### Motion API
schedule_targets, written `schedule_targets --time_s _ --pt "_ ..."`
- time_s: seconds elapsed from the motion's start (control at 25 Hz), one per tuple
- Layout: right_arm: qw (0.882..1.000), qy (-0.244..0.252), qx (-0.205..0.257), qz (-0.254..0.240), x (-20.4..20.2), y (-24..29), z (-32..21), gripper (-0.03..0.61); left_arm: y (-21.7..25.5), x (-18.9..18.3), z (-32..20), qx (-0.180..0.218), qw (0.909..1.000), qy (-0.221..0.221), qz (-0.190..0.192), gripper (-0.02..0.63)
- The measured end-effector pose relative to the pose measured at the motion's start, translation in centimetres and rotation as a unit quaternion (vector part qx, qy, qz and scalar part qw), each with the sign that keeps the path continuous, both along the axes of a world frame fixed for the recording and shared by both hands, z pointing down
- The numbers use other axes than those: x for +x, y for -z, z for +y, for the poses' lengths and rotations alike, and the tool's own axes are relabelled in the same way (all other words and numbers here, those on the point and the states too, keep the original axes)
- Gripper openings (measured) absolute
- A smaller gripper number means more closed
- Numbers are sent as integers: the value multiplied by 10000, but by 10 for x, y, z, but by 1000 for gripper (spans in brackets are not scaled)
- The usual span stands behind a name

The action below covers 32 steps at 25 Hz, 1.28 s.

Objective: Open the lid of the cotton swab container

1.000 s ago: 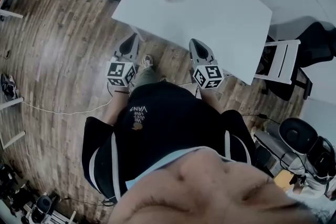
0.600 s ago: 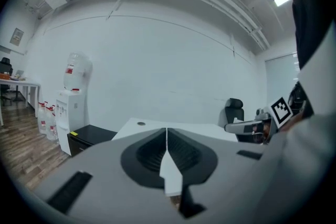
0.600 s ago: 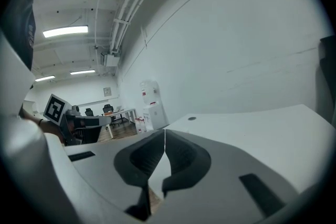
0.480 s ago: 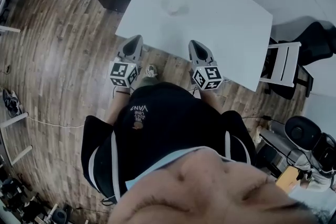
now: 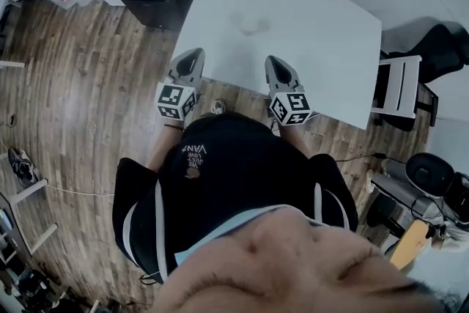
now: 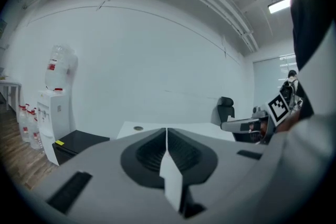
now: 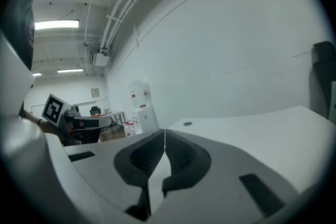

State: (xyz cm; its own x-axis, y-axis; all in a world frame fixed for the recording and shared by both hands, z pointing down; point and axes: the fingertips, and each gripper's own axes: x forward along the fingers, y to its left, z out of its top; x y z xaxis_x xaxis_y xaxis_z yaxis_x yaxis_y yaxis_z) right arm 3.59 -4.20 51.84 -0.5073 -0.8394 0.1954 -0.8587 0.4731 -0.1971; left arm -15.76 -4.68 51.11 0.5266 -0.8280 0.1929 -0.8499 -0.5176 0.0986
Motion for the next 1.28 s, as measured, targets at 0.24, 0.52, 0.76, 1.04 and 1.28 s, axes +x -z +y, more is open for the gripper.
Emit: schedule_targets --time_s 0.24,0.52,0.76,1.04,1.28 --pt "9997 -223 -25 12 -4 1 -9 12 -7 1 -21 -91 9996 -250 38 19" --pt "9994 -334 -95 18 11 -4 -22 14 -19 24 -37 -88 9986 -504 -119 20" --pt "9997 -181 -140 41 20 -1 -41 14 -22 41 -54 -96 9985 -525 -108 20" --pt "9999 29 -116 39 27 1 -66 12 -25 63 -79 -122 9987 -489 -75 20" --pt "9998 134 -144 38 34 2 -78 14 -26 77 -93 -155 9985 -523 -92 20"
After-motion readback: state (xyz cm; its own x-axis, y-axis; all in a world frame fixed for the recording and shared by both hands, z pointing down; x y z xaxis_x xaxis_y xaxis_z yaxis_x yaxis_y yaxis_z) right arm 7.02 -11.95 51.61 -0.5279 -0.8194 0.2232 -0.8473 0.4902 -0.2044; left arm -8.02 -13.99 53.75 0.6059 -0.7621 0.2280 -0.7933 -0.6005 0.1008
